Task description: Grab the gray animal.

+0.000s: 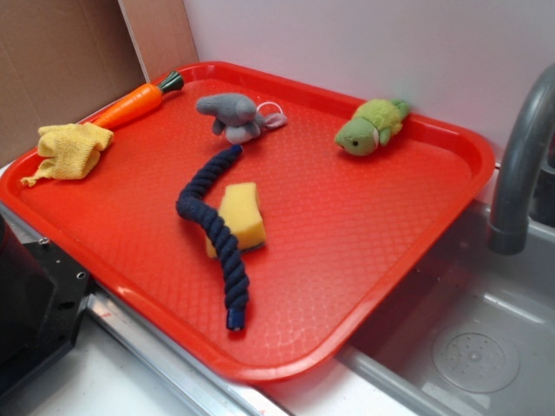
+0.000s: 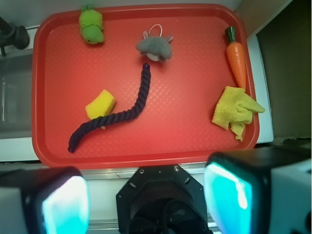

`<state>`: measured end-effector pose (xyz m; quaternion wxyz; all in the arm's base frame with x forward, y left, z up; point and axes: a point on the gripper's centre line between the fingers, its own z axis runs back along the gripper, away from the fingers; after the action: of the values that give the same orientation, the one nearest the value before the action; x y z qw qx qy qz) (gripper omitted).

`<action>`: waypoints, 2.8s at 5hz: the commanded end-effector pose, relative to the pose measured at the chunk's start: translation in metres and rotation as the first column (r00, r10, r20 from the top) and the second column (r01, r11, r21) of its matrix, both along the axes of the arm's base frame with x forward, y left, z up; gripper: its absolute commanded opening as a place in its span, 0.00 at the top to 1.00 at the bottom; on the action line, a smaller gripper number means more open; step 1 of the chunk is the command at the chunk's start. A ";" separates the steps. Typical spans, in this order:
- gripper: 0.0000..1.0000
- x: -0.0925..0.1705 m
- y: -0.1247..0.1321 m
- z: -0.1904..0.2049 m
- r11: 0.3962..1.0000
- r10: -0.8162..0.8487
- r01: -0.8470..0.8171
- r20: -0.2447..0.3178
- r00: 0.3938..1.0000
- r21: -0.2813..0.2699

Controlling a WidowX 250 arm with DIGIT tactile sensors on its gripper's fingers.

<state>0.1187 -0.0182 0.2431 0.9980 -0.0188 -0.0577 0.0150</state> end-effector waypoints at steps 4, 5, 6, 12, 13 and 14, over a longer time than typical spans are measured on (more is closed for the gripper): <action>0.00 0.082 0.070 -0.089 0.840 0.541 -0.532 0.073 0.838 -0.107; 0.00 0.131 0.064 -0.109 0.871 0.483 -0.457 0.142 0.864 -0.182; 0.00 0.162 0.051 -0.124 0.875 0.464 -0.430 0.131 0.876 -0.223; 1.00 0.085 0.053 -0.112 0.997 0.043 -0.041 0.025 0.999 -0.059; 1.00 0.062 0.049 -0.064 0.998 -0.055 0.055 -0.014 0.998 -0.017; 1.00 0.059 0.038 -0.058 0.995 -0.092 0.092 0.002 0.996 0.030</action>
<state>0.1752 0.0138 0.1750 0.9989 -0.0112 -0.0356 -0.0290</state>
